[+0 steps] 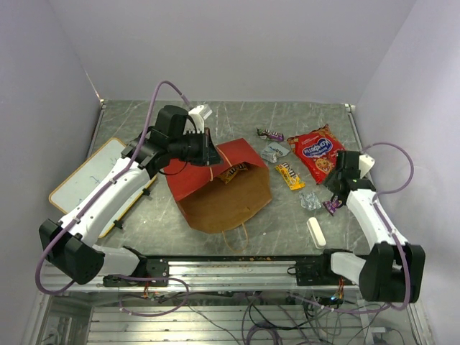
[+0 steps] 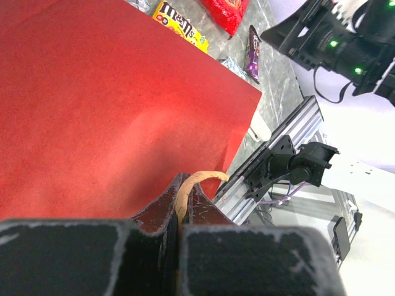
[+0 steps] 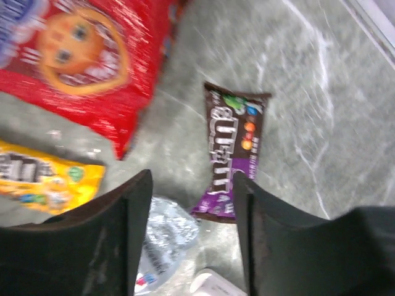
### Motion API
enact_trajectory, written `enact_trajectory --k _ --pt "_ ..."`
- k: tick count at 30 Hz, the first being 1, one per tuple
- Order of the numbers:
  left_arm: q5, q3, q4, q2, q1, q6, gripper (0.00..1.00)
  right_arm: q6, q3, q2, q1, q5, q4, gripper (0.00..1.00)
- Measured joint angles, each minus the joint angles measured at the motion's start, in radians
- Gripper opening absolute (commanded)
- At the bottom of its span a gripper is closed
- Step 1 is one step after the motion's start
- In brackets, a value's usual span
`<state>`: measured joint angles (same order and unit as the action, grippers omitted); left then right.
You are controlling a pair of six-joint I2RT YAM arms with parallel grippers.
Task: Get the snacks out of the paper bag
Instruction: Place the snack at the center of the board.
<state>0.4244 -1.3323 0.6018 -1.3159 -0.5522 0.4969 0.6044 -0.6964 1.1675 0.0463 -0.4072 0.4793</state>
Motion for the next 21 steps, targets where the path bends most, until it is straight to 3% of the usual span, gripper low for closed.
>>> enact_trajectory --k 6,15,18,21 --pt "0.012 0.001 -0.019 -0.001 0.000 0.000 0.07 -0.042 -0.060 -0.104 0.000 0.141 -0.050 0.61" --pt "0.014 0.002 -0.028 -0.001 0.000 0.002 0.07 -0.100 -0.078 -0.111 -0.006 0.612 -0.272 0.59" --pt "0.016 0.025 -0.056 0.005 0.000 0.019 0.07 -0.111 -0.077 -0.124 -0.063 0.755 -0.395 0.59" --pt "0.018 0.040 -0.059 0.007 0.000 0.034 0.07 -0.171 -0.075 -0.166 -0.217 0.835 -0.510 0.58"
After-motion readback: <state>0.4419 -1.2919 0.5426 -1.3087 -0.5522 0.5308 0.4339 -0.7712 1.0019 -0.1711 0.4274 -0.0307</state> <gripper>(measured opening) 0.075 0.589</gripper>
